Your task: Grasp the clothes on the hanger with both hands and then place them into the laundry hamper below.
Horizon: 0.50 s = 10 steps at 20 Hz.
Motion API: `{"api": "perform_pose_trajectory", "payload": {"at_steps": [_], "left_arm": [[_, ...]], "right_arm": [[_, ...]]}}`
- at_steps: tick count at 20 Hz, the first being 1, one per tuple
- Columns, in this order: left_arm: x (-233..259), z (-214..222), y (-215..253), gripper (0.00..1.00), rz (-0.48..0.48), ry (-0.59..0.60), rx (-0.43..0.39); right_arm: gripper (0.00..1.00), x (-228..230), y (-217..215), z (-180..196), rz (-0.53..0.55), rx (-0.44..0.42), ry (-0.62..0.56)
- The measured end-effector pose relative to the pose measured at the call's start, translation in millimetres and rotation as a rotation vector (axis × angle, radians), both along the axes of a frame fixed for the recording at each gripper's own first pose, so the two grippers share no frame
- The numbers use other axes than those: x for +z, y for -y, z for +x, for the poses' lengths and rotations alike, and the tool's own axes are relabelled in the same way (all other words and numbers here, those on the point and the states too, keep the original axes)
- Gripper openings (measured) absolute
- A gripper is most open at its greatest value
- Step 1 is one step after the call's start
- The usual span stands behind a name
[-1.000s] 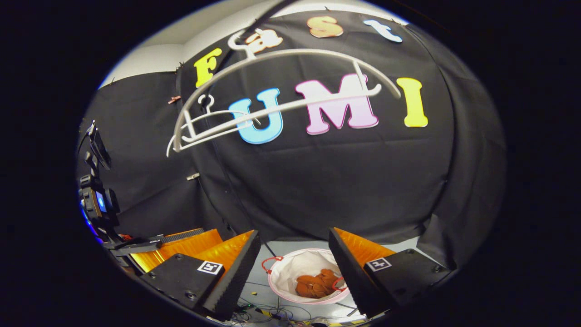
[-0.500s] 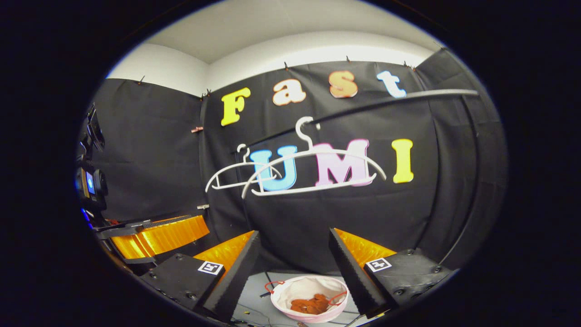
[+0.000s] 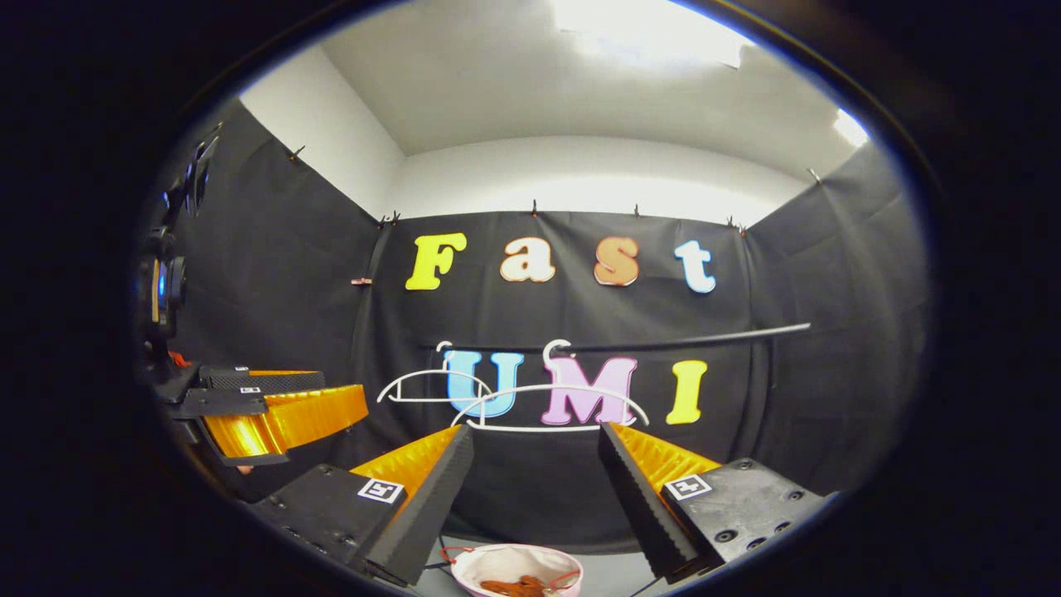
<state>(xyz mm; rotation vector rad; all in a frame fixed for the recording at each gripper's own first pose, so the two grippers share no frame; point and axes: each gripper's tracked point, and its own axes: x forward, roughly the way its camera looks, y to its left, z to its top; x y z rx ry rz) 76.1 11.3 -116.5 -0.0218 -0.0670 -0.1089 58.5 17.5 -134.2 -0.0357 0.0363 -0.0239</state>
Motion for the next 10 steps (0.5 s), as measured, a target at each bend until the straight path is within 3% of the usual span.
{"api": "perform_pose_trajectory", "payload": {"at_steps": [2,4,10], "left_arm": [[6,-6,3,0.95,0.007,0.004,-0.002],[17,-12,8,0.95,0.014,0.031,0.002],[29,-15,27,0.98,-0.001,0.046,0.009]], "right_arm": [[0.95,9,0,-8,0.028,-0.014,0.006],[0.99,24,10,-17,0.035,-0.037,0.028],[0.97,53,36,-17,0.057,-0.055,0.067]]}}
